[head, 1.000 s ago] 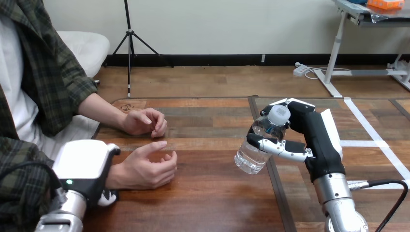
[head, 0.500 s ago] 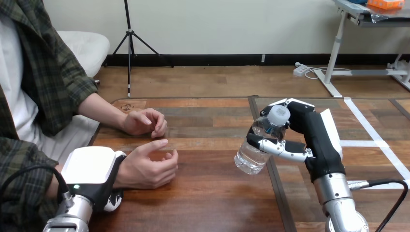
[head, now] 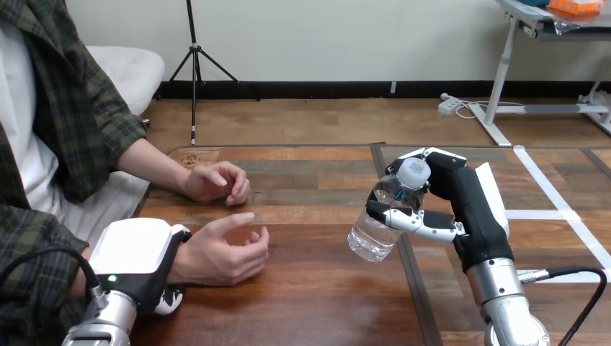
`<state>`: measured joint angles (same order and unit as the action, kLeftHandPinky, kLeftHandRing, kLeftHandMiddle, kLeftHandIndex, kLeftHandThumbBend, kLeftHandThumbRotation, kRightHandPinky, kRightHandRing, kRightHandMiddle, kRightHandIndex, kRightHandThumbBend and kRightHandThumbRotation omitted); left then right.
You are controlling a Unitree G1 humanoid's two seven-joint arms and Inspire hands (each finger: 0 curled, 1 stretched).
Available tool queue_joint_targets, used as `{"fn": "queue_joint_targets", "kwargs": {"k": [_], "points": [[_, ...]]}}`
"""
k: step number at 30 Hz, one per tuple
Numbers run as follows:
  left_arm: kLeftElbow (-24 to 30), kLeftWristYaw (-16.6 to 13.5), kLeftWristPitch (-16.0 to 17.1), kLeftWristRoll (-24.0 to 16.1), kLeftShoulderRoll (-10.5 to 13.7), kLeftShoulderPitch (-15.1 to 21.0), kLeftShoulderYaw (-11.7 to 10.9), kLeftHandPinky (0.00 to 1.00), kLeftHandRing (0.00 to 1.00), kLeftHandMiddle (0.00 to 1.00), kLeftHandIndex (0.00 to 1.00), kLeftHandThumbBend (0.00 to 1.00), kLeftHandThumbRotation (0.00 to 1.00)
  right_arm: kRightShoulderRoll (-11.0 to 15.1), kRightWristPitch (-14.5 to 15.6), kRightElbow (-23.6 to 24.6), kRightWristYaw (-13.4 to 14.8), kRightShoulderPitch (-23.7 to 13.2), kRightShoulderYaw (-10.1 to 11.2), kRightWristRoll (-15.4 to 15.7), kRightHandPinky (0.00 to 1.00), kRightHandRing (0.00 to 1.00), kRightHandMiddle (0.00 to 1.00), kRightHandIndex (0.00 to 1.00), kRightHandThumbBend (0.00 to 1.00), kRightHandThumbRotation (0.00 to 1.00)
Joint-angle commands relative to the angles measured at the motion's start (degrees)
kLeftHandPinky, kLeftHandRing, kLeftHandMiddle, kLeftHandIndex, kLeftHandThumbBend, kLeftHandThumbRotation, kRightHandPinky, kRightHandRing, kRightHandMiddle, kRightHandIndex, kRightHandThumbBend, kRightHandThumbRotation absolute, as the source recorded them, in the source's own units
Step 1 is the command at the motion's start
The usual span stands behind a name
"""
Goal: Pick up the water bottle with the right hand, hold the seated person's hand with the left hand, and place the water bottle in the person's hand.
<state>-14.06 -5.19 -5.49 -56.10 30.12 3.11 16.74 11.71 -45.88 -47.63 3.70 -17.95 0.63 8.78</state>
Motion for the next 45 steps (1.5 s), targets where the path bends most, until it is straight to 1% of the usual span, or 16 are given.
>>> {"fn": "queue_joint_targets", "kwargs": {"k": [1,5,8,14,17,20,29,34,45], "points": [[-2.3,0.9,1.6,1.1,-1.9,2.8,2.8,0.72,0.76,0.79,0.78,0.81,0.0,1.0,-1.3,2.7,0.4,-4.8,1.2,-0.8,0.38,0.43,0.48,0.49,0.73,0.0],[-2.9,0.4,1.6,1.4,-2.3,3.1,3.3,0.72,0.76,0.79,0.78,0.81,0.0,1.0,-1.1,2.9,0.5,-4.8,1.2,-0.7,0.38,0.43,0.48,0.49,0.73,0.0],[-3.5,-0.6,1.7,1.1,-2.6,3.3,3.9,0.72,0.76,0.78,0.77,0.82,0.0,1.1,-1.0,3.1,0.6,-4.7,1.2,-0.5,0.38,0.43,0.48,0.49,0.73,0.0],[-3.6,-0.5,0.8,0.6,-3.4,3.8,4.7,0.71,0.75,0.77,0.76,0.81,0.0,1.2,-1.2,3.1,0.5,-4.6,1.2,-0.5,0.39,0.43,0.48,0.49,0.73,0.0],[-4.0,-0.9,0.8,0.7,-3.9,4.0,4.9,0.69,0.74,0.76,0.75,0.81,0.0,1.4,-1.5,3.0,0.3,-4.7,1.3,-0.6,0.39,0.43,0.48,0.49,0.73,0.0],[-4.3,-1.1,0.3,0.7,-4.3,4.2,5.1,0.68,0.73,0.76,0.75,0.81,0.0,1.3,-1.6,3.0,-0.1,-4.6,1.4,-1.2,0.39,0.44,0.48,0.49,0.73,0.0],[-5.4,-1.8,-0.9,1.1,-5.6,4.9,5.2,0.64,0.68,0.72,0.71,0.8,0.0,1.6,-1.2,3.5,0.5,-4.4,1.4,-0.5,0.39,0.43,0.48,0.49,0.73,0.0],[-7.0,-4.3,-0.7,2.2,-6.6,5.2,4.9,0.61,0.65,0.69,0.69,0.81,0.0,1.6,-1.4,3.4,0.1,-4.3,1.6,-1.0,0.39,0.43,0.48,0.49,0.73,0.0],[-10.1,-6.8,-0.7,3.0,-7.5,6.3,5.4,0.58,0.61,0.65,0.64,0.79,0.0,1.8,-1.4,3.4,-0.2,-4.2,1.7,-1.1,0.39,0.43,0.48,0.49,0.73,0.0]]}}
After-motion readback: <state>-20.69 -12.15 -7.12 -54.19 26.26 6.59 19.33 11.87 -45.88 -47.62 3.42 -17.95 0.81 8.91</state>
